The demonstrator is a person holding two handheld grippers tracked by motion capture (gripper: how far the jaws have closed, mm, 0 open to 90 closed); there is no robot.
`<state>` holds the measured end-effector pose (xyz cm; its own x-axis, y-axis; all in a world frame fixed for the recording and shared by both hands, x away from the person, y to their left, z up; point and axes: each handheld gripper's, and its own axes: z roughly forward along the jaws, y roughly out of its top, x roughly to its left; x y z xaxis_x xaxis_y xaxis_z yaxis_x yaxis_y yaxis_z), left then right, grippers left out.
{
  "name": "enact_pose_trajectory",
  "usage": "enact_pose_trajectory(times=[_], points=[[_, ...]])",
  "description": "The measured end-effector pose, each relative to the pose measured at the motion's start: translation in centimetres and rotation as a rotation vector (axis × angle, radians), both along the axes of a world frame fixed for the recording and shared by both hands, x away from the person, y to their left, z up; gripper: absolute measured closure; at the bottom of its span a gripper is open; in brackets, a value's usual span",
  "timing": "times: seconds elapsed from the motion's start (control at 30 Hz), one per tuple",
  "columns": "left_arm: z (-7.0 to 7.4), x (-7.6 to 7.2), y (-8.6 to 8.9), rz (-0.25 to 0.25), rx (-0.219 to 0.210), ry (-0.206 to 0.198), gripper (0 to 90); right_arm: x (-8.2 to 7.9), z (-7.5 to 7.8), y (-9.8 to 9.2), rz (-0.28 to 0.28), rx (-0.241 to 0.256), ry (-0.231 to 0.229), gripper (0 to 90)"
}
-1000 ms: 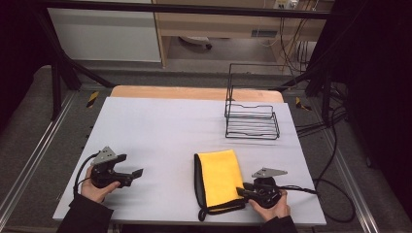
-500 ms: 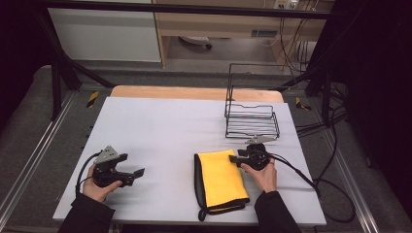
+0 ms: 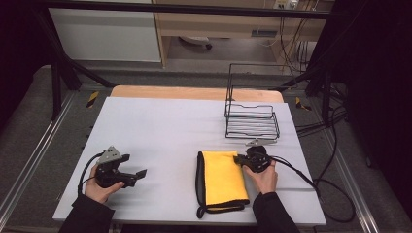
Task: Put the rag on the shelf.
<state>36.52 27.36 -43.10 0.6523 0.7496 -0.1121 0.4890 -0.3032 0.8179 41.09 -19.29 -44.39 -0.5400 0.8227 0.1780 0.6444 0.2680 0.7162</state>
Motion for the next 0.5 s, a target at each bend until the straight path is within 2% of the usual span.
enact_pose_trajectory(times=[0.03, 0.07, 0.13, 0.17, 0.2, 0.23, 0.27, 0.37, 0.5], points=[[0.1, 0.0, -0.2, 0.006, 0.007, 0.004, 5.3, 0.0, 0.0, 0.0, 0.000, 0.000, 0.000, 73.7], [0.2, 0.1, -0.4, 0.015, 0.009, 0.004, 5.3, -0.1, 0.2, -0.1, 0.005, 0.002, -0.025, 68.6], [0.5, 0.1, -0.9, 0.012, 0.007, 0.005, 5.3, -0.3, 0.7, -0.5, 0.025, 0.024, -0.060, 54.2], [0.7, 0.2, -1.2, 0.014, 0.005, 0.005, 5.2, -0.7, 1.3, -1.2, 0.025, 0.072, -0.084, 44.3], [0.9, 0.3, -1.5, 0.011, 0.003, 0.005, 5.2, -0.7, 1.5, -1.6, 0.037, 0.093, -0.096, 37.8], [1.1, 0.4, -1.8, 0.007, 0.001, 0.003, 5.2, -0.7, 1.5, -1.6, 0.037, 0.093, -0.096, 37.8], [1.3, 0.4, -2.2, 0.004, -0.002, 0.004, 5.2, -0.8, 1.7, -2.2, 0.042, 0.106, -0.099, 28.1], [1.8, 0.7, -3.6, -0.012, 0.005, 0.005, 5.1, -0.9, 1.6, -2.9, 0.073, 0.093, -0.098, 18.3], [2.3, 1.3, -6.0, -0.046, 0.026, 0.002, 5.6, -1.0, 1.3, -3.5, 0.080, 0.099, -0.101, 11.7]])
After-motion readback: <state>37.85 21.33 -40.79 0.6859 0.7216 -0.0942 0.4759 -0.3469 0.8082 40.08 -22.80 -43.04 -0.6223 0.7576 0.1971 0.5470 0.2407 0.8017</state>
